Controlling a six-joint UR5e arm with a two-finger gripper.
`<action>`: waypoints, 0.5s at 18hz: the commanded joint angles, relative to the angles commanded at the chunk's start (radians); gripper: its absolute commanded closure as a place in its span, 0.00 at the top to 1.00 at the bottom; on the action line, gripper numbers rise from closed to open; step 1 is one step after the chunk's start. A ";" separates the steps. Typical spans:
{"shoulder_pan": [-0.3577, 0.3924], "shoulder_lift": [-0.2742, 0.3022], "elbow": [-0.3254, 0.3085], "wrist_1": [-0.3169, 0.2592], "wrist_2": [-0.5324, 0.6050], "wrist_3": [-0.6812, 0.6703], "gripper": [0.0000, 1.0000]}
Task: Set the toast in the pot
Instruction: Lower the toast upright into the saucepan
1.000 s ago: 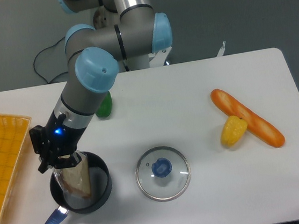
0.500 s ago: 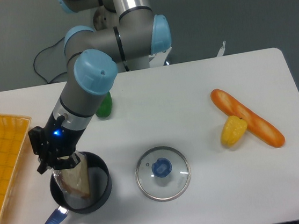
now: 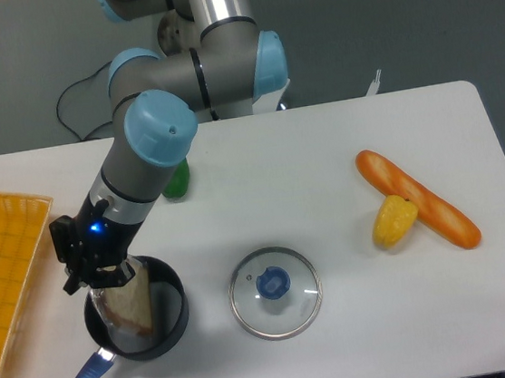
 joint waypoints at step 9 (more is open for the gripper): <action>0.000 -0.012 -0.006 0.000 0.002 0.095 0.00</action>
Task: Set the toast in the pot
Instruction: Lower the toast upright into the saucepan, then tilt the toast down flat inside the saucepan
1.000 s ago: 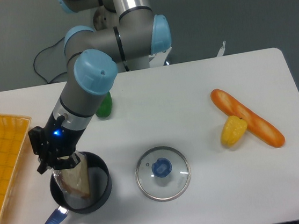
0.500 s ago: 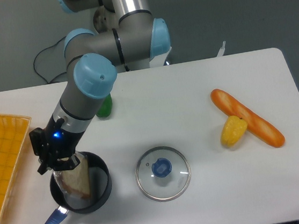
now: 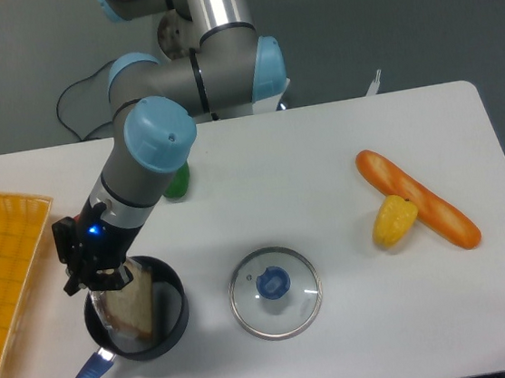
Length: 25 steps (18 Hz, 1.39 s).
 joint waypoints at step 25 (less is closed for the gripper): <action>-0.020 -0.028 -0.011 0.000 0.055 0.063 0.00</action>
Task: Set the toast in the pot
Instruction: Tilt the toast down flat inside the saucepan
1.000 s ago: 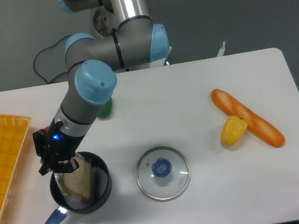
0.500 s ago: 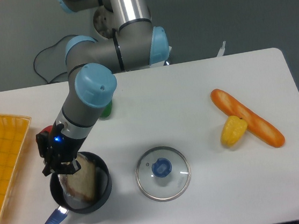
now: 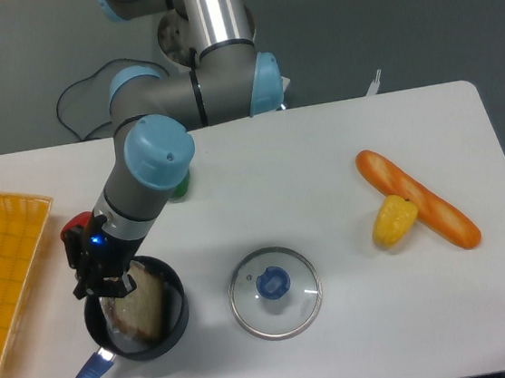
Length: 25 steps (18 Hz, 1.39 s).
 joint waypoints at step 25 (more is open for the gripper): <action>-0.021 -0.012 -0.025 0.005 0.063 0.028 0.51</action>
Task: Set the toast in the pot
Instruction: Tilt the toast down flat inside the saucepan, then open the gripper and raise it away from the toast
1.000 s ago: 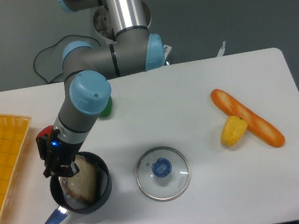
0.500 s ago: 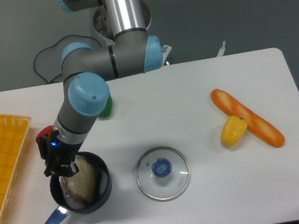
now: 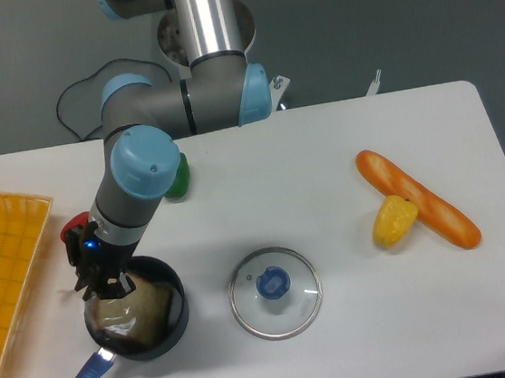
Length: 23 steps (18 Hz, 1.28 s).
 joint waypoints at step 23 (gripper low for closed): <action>-0.090 0.087 0.011 -0.008 0.593 0.232 1.00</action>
